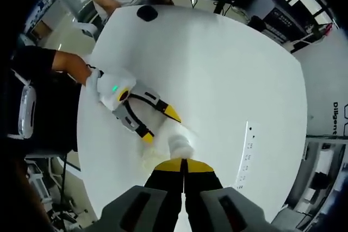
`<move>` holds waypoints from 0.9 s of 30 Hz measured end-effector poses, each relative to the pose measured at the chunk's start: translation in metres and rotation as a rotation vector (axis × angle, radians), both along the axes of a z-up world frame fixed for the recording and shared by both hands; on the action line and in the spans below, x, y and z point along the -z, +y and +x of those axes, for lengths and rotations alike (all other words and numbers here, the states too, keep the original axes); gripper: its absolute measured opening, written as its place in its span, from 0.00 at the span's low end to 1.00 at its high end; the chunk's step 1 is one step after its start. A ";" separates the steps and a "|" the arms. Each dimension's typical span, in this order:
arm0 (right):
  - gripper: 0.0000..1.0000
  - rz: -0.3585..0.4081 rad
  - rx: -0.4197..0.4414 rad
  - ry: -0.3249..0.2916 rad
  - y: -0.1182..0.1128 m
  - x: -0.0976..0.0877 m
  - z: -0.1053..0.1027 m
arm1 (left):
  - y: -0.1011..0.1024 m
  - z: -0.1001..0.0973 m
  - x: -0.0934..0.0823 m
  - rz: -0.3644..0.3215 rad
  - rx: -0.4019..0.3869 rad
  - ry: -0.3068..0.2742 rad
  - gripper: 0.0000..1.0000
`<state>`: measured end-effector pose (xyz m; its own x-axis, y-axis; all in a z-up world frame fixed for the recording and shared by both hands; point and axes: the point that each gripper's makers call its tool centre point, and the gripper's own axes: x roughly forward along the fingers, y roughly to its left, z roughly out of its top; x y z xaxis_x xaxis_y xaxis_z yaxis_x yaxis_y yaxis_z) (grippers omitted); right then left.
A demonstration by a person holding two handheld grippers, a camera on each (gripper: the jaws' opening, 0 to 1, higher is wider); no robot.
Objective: Hold the bottle steady, press the pump all the way down and release, and repeat the specified number of times to dispense into the cup
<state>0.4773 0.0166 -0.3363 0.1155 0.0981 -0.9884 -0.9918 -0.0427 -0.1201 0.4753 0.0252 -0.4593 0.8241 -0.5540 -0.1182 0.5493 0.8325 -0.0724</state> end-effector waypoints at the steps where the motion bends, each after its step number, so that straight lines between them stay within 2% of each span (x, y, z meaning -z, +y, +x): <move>1: 0.00 -0.001 0.003 -0.001 0.000 0.000 0.000 | 0.000 0.000 0.000 -0.001 0.000 0.001 0.40; 14: 0.00 -0.021 0.005 -0.001 -0.001 0.002 0.000 | 0.001 -0.006 0.001 -0.003 0.003 0.002 0.40; 27: 0.00 0.044 0.011 0.005 -0.002 0.002 0.000 | -0.001 -0.002 0.001 -0.006 0.002 0.004 0.40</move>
